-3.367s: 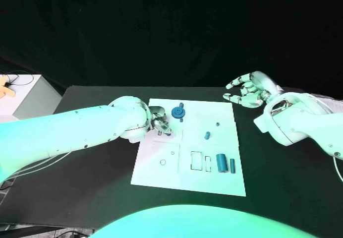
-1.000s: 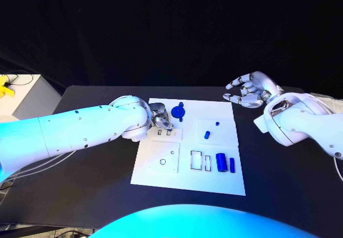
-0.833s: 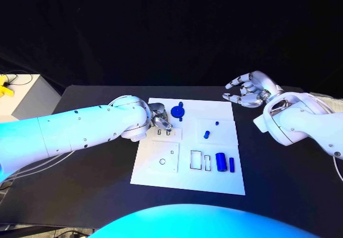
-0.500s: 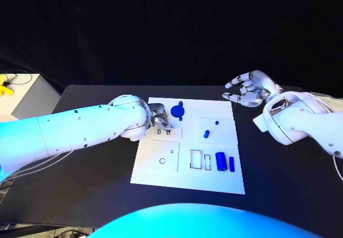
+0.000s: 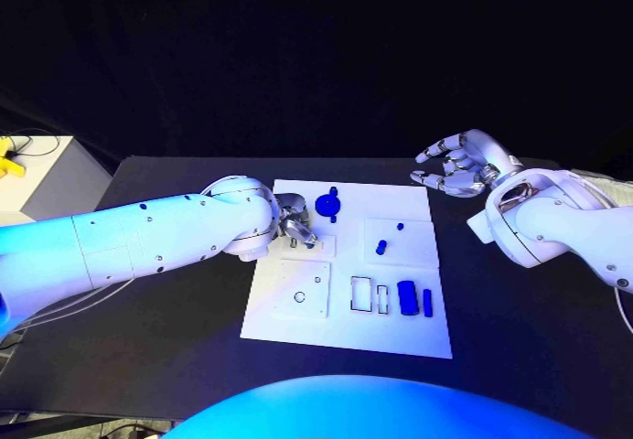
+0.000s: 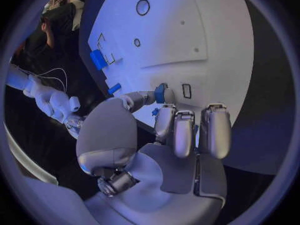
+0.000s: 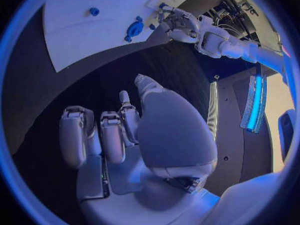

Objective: Assemble the parts on the task board

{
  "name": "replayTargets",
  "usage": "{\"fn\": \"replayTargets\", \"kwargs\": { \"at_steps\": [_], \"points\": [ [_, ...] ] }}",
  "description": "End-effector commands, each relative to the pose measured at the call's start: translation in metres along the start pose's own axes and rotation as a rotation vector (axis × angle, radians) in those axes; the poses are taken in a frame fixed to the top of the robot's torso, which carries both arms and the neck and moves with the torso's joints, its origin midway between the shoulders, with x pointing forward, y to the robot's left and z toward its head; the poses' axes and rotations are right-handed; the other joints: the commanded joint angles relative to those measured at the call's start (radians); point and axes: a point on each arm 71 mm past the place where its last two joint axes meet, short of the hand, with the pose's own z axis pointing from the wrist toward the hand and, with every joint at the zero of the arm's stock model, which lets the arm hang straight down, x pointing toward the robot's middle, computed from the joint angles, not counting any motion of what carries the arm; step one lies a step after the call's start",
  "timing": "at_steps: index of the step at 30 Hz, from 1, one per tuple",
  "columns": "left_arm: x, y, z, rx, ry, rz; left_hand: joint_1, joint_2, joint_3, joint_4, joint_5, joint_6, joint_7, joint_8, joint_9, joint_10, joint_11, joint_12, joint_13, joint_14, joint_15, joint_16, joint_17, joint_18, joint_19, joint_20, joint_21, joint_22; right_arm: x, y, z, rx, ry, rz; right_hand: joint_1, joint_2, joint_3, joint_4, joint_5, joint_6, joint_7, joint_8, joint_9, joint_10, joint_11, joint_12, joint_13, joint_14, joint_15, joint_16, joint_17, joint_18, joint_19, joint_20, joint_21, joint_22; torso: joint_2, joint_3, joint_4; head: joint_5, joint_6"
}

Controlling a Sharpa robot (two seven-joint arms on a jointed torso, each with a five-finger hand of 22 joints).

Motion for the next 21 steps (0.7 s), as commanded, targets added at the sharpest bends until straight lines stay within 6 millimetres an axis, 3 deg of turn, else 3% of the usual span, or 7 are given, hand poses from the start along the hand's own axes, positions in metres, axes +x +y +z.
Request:
{"fn": "replayTargets", "kwargs": {
  "at_steps": [1, 21],
  "points": [
    [0.0042, -0.0009, 0.0008, -0.001, 0.028, 0.027, 0.001, 0.008, 0.171, -0.176, 0.001, 0.052, -0.047, 0.001, 0.001, 0.006, -0.001, 0.005, 0.001, 0.1, -0.008, 0.006, 0.245, -0.01, 0.004, 0.0, 0.007, 0.032, 0.0011, 0.0007, -0.0003, -0.004, 0.009, -0.006, -0.008, 0.0, 0.006, -0.003, 0.004, -0.009, -0.001, 0.0, -0.002, -0.003, -0.001, -0.001, 0.067, 0.094, -0.001, -0.004, 0.226, 0.013, 0.044, 0.0, -0.003, 0.18, 0.0, 0.0006, 0.0016, -0.002, 0.0],
    [0.0045, 0.0013, 0.0014, -0.007, 0.019, 0.051, -0.002, 0.009, 0.164, -0.176, 0.0, 0.057, -0.048, 0.002, 0.001, 0.015, -0.002, 0.014, 0.017, 0.103, -0.008, 0.01, 0.252, -0.01, 0.005, 0.0, 0.007, 0.033, 0.0009, 0.0009, -0.0006, -0.006, 0.007, -0.005, -0.01, -0.001, 0.009, -0.002, 0.005, -0.008, -0.001, 0.0, -0.002, -0.003, -0.001, 0.0, 0.067, 0.094, -0.002, -0.004, 0.226, 0.014, 0.043, -0.001, -0.006, 0.179, 0.0, 0.001, 0.001, 0.004, 0.0]
  ]
}}
